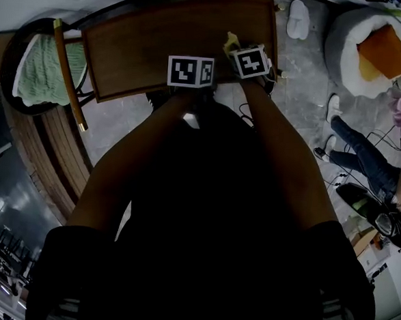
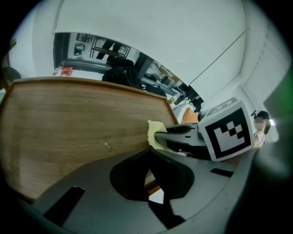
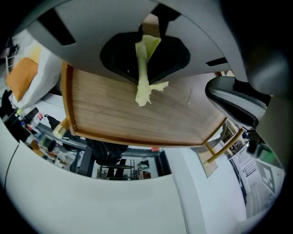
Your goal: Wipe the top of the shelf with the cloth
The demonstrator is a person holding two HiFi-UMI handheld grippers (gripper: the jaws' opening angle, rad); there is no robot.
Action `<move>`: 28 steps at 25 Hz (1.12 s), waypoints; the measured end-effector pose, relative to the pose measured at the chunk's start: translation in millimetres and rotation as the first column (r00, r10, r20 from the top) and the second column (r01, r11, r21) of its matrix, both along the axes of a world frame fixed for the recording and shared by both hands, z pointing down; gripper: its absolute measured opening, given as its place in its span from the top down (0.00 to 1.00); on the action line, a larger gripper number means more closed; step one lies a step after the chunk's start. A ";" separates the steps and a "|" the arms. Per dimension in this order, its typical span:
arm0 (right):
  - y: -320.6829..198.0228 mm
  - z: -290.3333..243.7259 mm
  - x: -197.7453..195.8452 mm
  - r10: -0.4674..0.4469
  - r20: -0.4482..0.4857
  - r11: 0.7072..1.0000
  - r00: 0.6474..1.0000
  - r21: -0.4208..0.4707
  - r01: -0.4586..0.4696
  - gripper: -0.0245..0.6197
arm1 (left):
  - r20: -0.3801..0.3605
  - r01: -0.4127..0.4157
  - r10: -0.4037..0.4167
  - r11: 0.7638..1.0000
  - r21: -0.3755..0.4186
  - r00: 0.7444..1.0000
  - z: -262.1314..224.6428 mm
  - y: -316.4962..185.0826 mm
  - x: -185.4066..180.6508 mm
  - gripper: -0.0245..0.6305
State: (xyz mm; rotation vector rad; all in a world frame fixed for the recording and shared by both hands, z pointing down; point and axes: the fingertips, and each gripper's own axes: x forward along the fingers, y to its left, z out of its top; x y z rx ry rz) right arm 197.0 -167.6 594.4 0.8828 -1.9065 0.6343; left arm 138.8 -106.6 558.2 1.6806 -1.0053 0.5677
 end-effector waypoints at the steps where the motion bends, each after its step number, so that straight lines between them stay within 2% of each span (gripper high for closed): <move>1: -2.3 -0.7 11.0 0.022 -0.019 1.000 1.000 0.005 -0.022 0.89 | -0.002 -0.014 0.014 1.000 0.003 1.000 0.0 -1.1 8.3 0.95; 4: -11.1 -4.0 37.2 0.089 -0.063 0.996 0.994 0.021 -0.087 0.89 | -0.017 -0.037 0.037 0.999 0.013 0.999 -4.1 -2.3 26.7 0.95; 8: -10.5 -2.6 63.1 0.199 -0.108 0.979 0.974 -0.007 -0.201 0.89 | -0.021 -0.052 0.052 0.998 0.018 0.998 -9.3 6.1 30.9 0.94; 14: -13.6 -6.0 107.7 0.265 -0.271 0.964 0.925 0.043 -0.264 0.89 | -0.039 -0.045 0.046 0.999 0.031 0.998 -15.2 7.1 20.7 0.95; 18: -9.0 -9.8 112.5 0.319 -0.287 0.946 0.903 0.041 -0.321 0.89 | -0.061 -0.024 0.026 0.999 0.043 0.998 -21.5 11.8 -4.5 0.94; 20: -12.3 -20.0 98.3 0.325 -0.247 0.946 0.913 0.075 -0.316 0.89 | -0.071 0.006 -0.003 0.999 0.046 0.997 -24.1 14.5 -28.9 0.94; 22: -18.4 -32.5 65.9 0.287 -0.176 0.956 0.942 0.109 -0.271 0.89 | -0.077 0.049 -0.045 0.998 0.048 0.996 -26.9 17.3 -60.3 0.94; 25: -15.6 -46.6 -8.6 0.213 -0.045 0.972 0.976 0.109 -0.207 0.89 | -0.060 0.104 -0.101 0.994 0.042 0.993 -31.0 29.5 -117.0 0.94; 28: 1.5 -46.6 -94.1 0.129 0.076 0.988 0.989 0.070 -0.134 0.89 | -0.029 0.140 -0.139 0.989 0.038 0.990 -37.9 44.6 -171.7 0.94</move>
